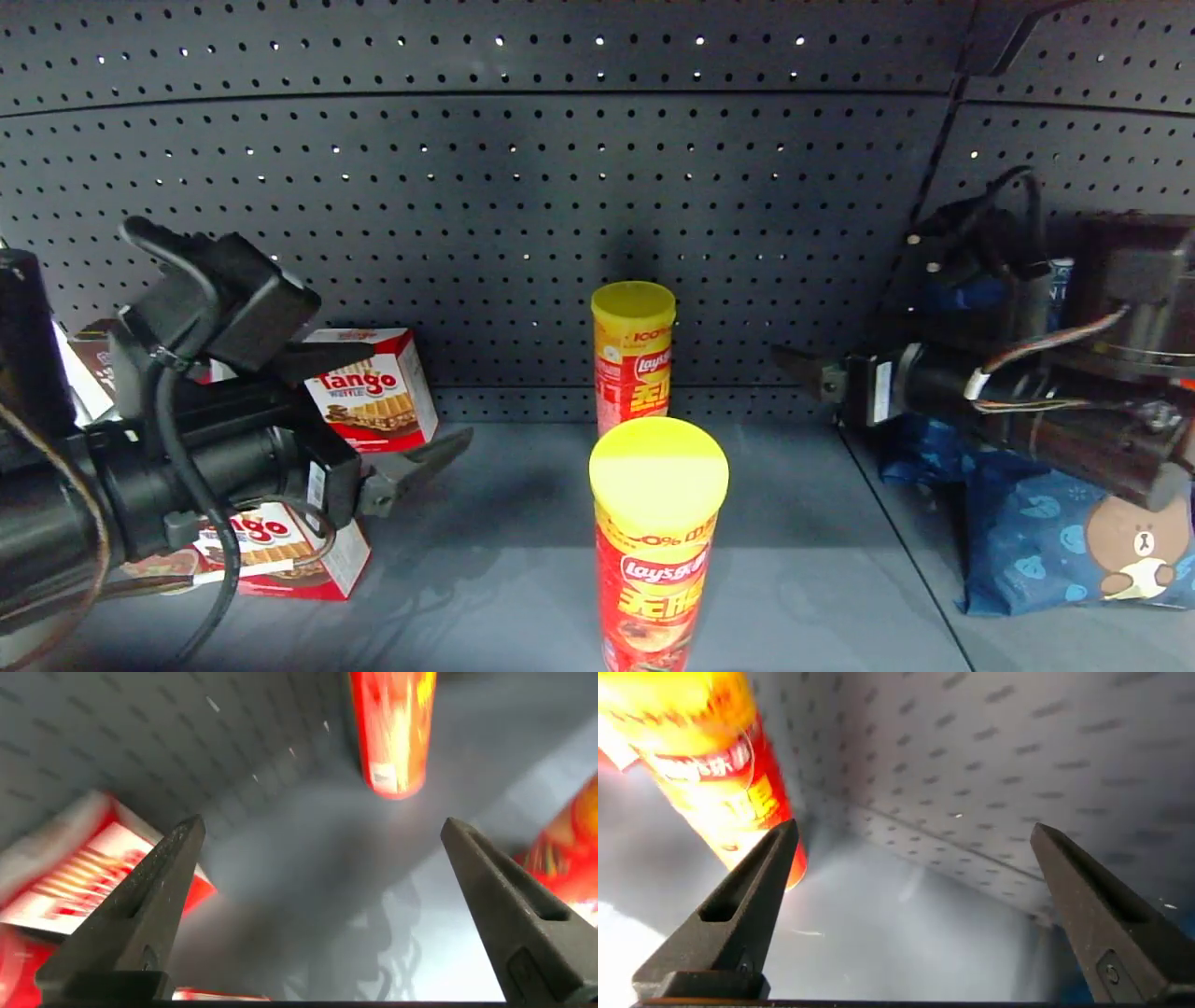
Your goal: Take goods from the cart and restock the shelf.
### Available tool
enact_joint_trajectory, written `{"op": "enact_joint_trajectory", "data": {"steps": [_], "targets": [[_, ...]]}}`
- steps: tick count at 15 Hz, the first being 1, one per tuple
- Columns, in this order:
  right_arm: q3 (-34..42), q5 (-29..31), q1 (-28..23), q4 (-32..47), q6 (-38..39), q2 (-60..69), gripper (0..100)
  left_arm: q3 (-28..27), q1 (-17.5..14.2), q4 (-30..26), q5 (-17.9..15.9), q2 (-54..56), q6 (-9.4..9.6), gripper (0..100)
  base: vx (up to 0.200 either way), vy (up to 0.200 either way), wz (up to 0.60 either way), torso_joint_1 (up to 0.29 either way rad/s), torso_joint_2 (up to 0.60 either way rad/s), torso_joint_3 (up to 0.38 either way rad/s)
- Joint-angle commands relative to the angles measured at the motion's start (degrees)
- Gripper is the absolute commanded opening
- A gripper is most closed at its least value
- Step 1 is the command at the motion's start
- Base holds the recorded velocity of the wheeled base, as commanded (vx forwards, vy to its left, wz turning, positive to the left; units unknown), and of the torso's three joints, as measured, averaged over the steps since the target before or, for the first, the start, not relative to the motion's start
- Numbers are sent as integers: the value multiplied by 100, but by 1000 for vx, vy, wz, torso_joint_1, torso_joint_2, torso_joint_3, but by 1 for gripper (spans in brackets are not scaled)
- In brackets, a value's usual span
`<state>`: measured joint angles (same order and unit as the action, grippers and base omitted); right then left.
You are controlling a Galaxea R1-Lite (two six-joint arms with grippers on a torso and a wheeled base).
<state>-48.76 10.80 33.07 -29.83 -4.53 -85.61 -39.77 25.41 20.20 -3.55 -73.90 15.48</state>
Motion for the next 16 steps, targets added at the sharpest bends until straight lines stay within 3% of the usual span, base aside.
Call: {"op": "enact_joint_trajectory", "data": {"steps": [1,3,4,5,10,11,13,16], "targets": [[570,1,-442,30,-4,1170,100,4,-326,-25,3,526,-10,100,0,0,0,0,0,0],[1027,-17,-996,39,32,1785,100,136,-695,-51,12,956,-45,100,0,0,0,0,0,0],[1027,-17,-996,39,32,1785,100,136,-695,-51,12,956,-45,100,0,0,0,0,0,0],[1501,-25,-1514,56,128,2418,100,399,-1125,-60,3,1378,-63,100,0,0,0,0,0,0],[2275,-52,-2595,109,155,3534,100,1103,-1934,-157,47,2415,-72,100,0,0,0,0,0,0],[2468,-105,-2815,109,163,3763,100,1296,-2119,-262,144,2705,-168,100,0,0,0,0,0,0],[2934,-105,-3061,118,172,4281,100,1647,-2224,-491,240,3259,-423,100,0,0,0,0,0,0],[3479,36,-3096,540,146,5107,100,2087,-2233,-614,399,3874,-423,100,0,0,0,0,0,0]]}}
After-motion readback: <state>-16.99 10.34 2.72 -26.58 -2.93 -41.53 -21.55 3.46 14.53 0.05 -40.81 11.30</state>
